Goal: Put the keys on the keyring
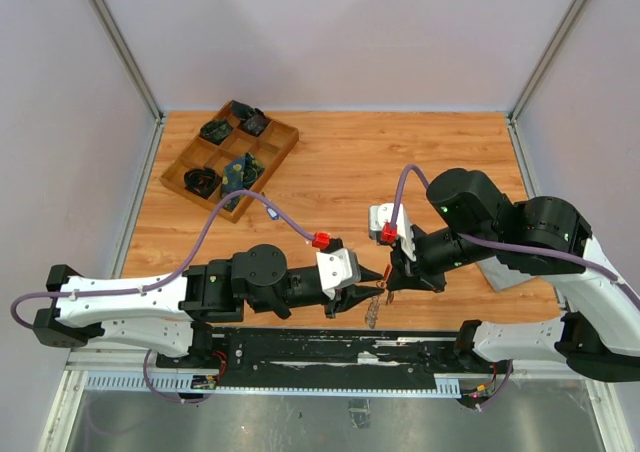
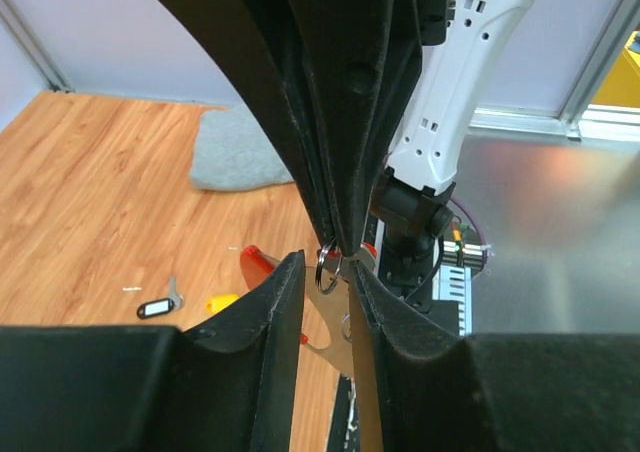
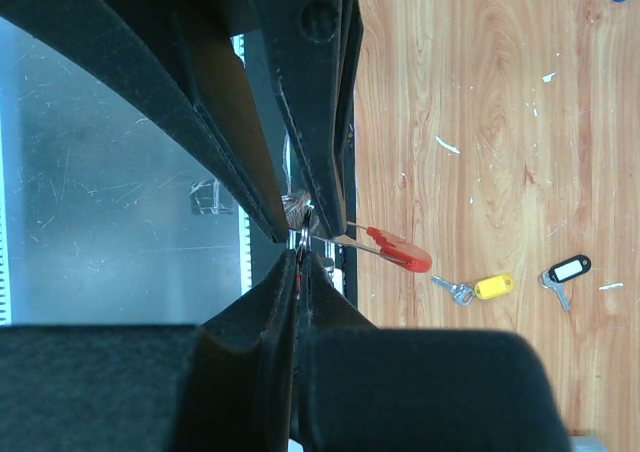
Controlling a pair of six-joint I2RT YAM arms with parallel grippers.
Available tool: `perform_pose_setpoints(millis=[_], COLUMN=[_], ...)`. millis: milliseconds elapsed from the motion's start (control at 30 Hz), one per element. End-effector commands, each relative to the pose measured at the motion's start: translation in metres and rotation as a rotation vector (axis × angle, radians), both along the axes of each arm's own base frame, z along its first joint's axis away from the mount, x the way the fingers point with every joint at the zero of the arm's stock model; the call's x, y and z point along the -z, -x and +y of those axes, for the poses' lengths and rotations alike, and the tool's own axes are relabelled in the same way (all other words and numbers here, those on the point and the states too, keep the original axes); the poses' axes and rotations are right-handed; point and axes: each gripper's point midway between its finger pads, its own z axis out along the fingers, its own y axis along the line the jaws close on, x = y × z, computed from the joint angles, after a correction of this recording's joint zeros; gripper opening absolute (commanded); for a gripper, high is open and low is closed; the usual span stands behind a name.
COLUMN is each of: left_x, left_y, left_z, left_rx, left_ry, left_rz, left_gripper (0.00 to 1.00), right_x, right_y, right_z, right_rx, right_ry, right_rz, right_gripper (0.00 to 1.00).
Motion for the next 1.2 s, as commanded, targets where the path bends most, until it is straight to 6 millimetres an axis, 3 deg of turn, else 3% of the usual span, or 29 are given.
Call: perform_pose_setpoints(millis=[0, 267, 467, 567, 633, 967, 1167], left_x=[-0.021, -0.023, -0.026, -0.032, -0.036, -0.058, -0.074], left_y=[0.002, 0.001, -0.005, -0.01, -0.012, -0.016, -0.014], left_z=[-0.003, -0.005, -0.001, 0.007, 0.012, 0.042, 0.053], left_rx=[0.015, 0.016, -0.022, -0.059, -0.077, -0.119, -0.109], left_ry=[0.05, 0.048, 0.074, 0.12, 0.157, 0.356, 0.449], left_rz=[-0.011, -0.017, -0.011, 0.0, 0.012, 0.07, 0.078], left_gripper=[0.27, 0.01, 0.0, 0.01, 0.0, 0.0, 0.0], right_x=[-0.007, -0.007, -0.021, -0.027, -0.033, -0.071, -0.074], right_y=[0.005, 0.005, -0.001, -0.006, -0.01, -0.036, -0.029], right_z=[0.003, 0.005, 0.008, 0.013, 0.017, 0.014, 0.019], right_rx=[-0.045, -0.041, 0.008, 0.066, 0.11, 0.398, 0.349], right_ry=[-0.043, -0.061, -0.151, -0.224, -0.288, -0.688, -0.803], right_rz=[-0.026, -0.028, -0.068, -0.068, -0.071, -0.055, -0.04], right_gripper=[0.0, 0.01, 0.02, 0.21, 0.26, 0.33, 0.33])
